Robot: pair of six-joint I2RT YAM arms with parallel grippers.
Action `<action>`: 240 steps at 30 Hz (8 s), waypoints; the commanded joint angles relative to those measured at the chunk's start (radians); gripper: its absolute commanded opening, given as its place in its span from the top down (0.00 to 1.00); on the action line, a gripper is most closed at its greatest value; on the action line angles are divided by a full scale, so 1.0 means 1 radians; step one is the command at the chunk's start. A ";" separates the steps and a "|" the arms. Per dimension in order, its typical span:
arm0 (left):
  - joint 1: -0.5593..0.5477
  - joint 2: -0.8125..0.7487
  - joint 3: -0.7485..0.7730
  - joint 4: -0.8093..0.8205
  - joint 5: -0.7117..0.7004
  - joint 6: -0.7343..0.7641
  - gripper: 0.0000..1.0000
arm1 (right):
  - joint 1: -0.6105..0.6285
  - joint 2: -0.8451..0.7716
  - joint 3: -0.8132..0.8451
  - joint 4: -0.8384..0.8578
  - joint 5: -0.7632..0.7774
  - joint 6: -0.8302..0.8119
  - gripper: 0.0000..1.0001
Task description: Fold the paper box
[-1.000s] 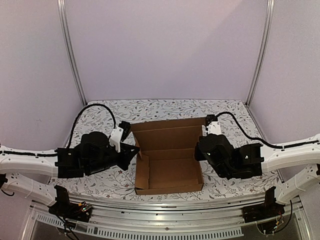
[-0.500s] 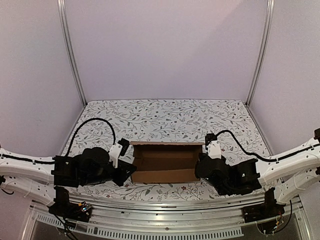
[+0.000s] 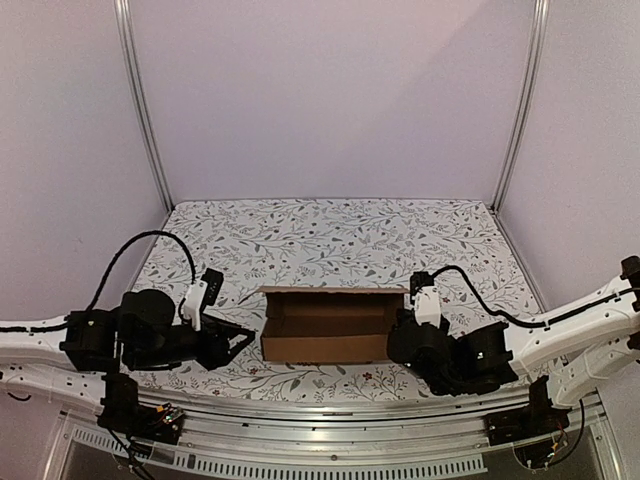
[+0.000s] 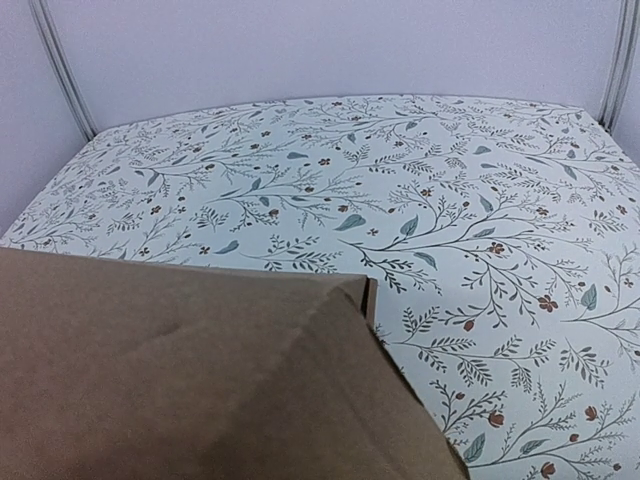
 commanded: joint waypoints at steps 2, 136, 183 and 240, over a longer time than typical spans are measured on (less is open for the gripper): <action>-0.017 -0.094 0.074 -0.146 0.005 -0.012 0.58 | 0.016 0.045 -0.035 -0.062 -0.066 0.040 1.00; 0.646 0.753 0.240 0.141 0.474 0.219 0.34 | -0.217 0.262 0.164 0.146 -0.612 -0.434 1.00; 0.506 0.553 0.132 0.177 0.510 0.060 0.36 | -0.540 -0.019 -0.183 0.172 -1.010 -0.087 0.19; 0.625 0.937 0.011 0.870 0.982 -0.220 0.01 | -0.626 -0.077 -0.405 0.213 -0.985 -0.030 1.00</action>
